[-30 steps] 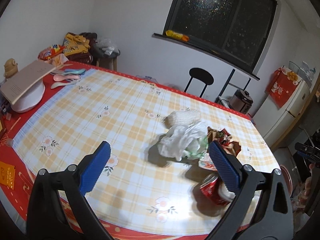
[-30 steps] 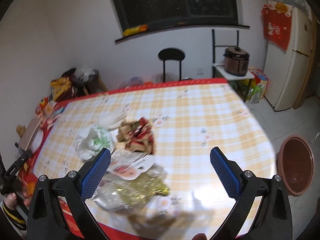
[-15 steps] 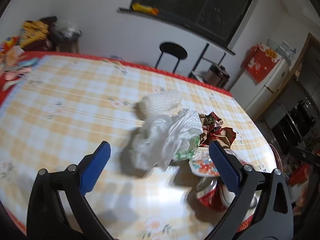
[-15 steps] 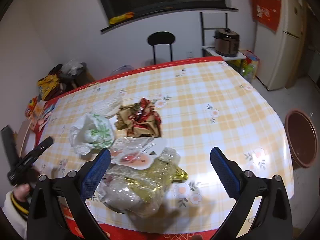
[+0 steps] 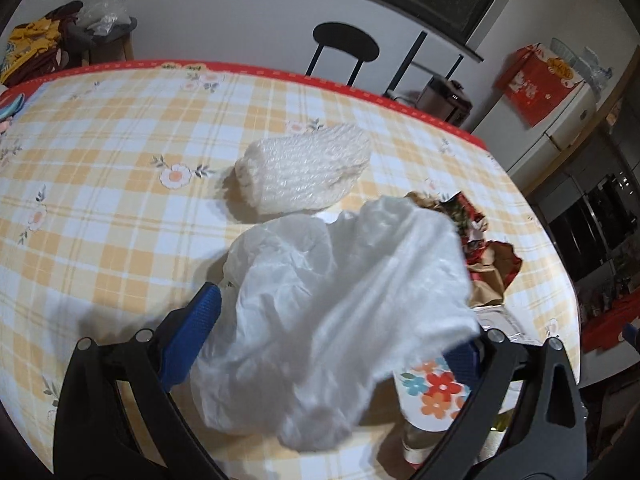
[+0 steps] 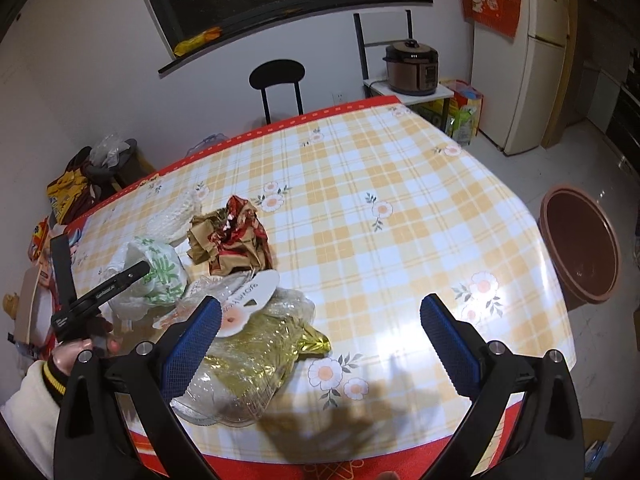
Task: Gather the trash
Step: 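Grasp the white plastic bag with the left tool while the right tool grasps the flower-printed bag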
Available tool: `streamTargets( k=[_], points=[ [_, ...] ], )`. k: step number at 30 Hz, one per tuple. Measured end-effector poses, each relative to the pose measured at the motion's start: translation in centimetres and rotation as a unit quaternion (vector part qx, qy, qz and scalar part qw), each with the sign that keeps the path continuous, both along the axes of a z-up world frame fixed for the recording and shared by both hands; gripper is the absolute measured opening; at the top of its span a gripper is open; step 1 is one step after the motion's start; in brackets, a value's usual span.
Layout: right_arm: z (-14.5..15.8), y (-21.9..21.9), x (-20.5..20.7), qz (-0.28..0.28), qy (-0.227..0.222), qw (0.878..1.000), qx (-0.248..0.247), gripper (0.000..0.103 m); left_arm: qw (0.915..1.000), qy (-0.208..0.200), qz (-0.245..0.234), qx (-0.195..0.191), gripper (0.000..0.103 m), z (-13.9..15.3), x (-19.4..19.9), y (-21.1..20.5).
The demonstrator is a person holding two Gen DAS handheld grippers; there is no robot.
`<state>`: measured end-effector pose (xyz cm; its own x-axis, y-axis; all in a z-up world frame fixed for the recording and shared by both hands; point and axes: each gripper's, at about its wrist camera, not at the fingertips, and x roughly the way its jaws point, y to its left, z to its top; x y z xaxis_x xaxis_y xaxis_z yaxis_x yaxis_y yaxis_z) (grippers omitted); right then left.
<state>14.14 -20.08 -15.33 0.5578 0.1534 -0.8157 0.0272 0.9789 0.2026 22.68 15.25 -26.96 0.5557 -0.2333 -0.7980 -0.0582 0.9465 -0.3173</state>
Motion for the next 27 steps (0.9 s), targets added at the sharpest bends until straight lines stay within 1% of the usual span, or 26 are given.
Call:
streamTargets(
  k=[2,3,4,5,6,7,8,10,14,16,17,18,20,21,22,23,24,26,27],
  points=[
    [-0.5,0.2,0.0,0.004,0.008,1.000,0.004,0.098,1.0000,0.006,-0.003,-0.003,0.096,-0.4,0.1,0.1],
    [-0.7,0.3,0.1,0.006,0.011,1.000,0.005,0.098,1.0000,0.007,-0.004,-0.002,0.092,-0.6,0.1,0.1],
    [-0.9,0.5,0.2,0.010,0.014,1.000,0.007,0.098,1.0000,0.007,-0.007,0.002,0.079,-0.7,0.0,0.1],
    [-1.1,0.7,0.4,0.016,0.016,1.000,0.008,0.098,0.9999,0.011,-0.009,0.007,0.072,-0.8,0.0,0.1],
    [-1.1,1.1,0.6,0.022,0.018,1.000,0.007,0.098,0.9998,0.013,-0.012,0.004,0.067,-0.9,-0.1,0.2],
    [-1.1,1.4,0.8,0.029,0.018,0.999,0.006,0.098,0.9998,0.011,-0.014,-0.002,0.060,-0.8,-0.3,0.4],
    [-1.1,1.8,1.0,0.038,0.019,0.999,0.005,0.098,0.9998,0.009,-0.016,-0.005,0.058,-0.7,-0.5,0.5],
    [-1.1,2.7,1.6,0.060,0.024,0.998,0.007,0.098,0.9998,0.007,-0.020,0.003,0.048,-0.4,-1.0,0.7],
    [-1.2,5.8,3.3,0.122,0.040,0.992,-0.001,0.098,0.9999,0.001,-0.016,-0.001,0.040,0.4,-2.6,1.8],
    [-1.3,7.9,4.1,0.161,0.046,0.986,-0.015,0.098,1.0000,-0.004,-0.007,-0.006,0.038,0.8,-3.8,2.6],
    [-1.4,9.1,4.5,0.185,0.051,0.981,-0.024,0.098,0.9999,-0.007,-0.001,-0.010,0.037,1.1,-4.4,3.1],
    [-1.7,10.8,5.0,0.219,0.060,0.973,-0.039,0.098,0.9999,-0.010,0.005,-0.013,0.037,1.3,-5.0,3.5],
    [-2.3,13.2,5.4,0.269,0.073,0.958,-0.064,0.098,0.9995,-0.018,0.020,-0.019,0.036,2.0,-6.6,4.5],
    [-2.9,14.9,5.8,0.305,0.084,0.944,-0.089,0.098,0.9993,-0.021,0.025,-0.020,0.036,2.3,-7.2,4.8],
    [-3.3,16.3,5.9,0.328,0.089,0.934,-0.111,0.098,0.9989,-0.027,0.032,-0.019,0.036,2.8,-8.1,5.3],
    [-3.6,17.1,5.9,0.345,0.093,0.926,-0.123,0.098,0.9986,-0.032,0.039,-0.018,0.036,3.1,-8.7,5.7],
    [-4.3,18.5,6.1,0.369,0.104,0.913,-0.139,0.098,0.9983,-0.035,0.044,-0.017,0.035,3.4,-9.2,6.0],
    [-5.3,20.2,6.3,0.396,0.121,0.896,-0.159,0.098,0.9972,-0.042,0.059,-0.018,0.035,3.9,-10.5,6.8],
    [-5.9,21.2,6.4,0.411,0.131,0.886,-0.171,0.098,0.9966,-0.044,0.067,-0.019,0.035,4.1,-11.2,7.3]
  ],
)
